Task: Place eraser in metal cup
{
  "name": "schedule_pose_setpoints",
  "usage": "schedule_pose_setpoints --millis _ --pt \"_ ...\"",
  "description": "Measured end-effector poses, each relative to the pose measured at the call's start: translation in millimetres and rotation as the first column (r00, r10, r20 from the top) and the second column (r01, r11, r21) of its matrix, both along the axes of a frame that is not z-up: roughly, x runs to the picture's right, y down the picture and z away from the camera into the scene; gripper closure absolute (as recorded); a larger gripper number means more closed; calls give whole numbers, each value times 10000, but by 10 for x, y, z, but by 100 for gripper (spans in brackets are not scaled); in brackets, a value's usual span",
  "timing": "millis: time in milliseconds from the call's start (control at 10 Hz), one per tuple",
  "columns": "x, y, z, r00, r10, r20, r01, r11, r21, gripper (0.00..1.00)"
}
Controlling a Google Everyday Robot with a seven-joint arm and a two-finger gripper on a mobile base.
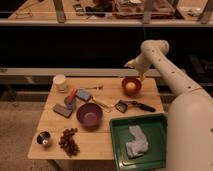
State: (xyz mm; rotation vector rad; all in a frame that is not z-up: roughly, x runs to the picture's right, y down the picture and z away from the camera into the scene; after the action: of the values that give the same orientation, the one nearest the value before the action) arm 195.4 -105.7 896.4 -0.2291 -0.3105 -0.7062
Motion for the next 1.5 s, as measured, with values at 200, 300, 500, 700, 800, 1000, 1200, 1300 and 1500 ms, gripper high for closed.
schedule_pose_setpoints --millis 200,300,500,700,800,1000,1200,1300,1500 --pt "1 0 0 10000 1 -1 -1 10000 -1 20" --pt "1 0 0 10000 1 -1 -1 10000 0 20" --pt "0 0 0 10000 0 0 0 10000 0 20" --pt "0 0 0 10000 0 0 0 10000 0 20" --pt "0 0 0 10000 0 0 0 10000 0 20" --pt "3 -6 -9 10000 -31 -8 31 10000 53 20" --pt "-63 -29 -90 9984 -551 97 543 9958 741 20" --pt "-125 -39 -171 9940 -1068 250 1035 9884 1112 20" --pt "-513 -30 -497 9392 -3333 829 3080 9240 2265 20"
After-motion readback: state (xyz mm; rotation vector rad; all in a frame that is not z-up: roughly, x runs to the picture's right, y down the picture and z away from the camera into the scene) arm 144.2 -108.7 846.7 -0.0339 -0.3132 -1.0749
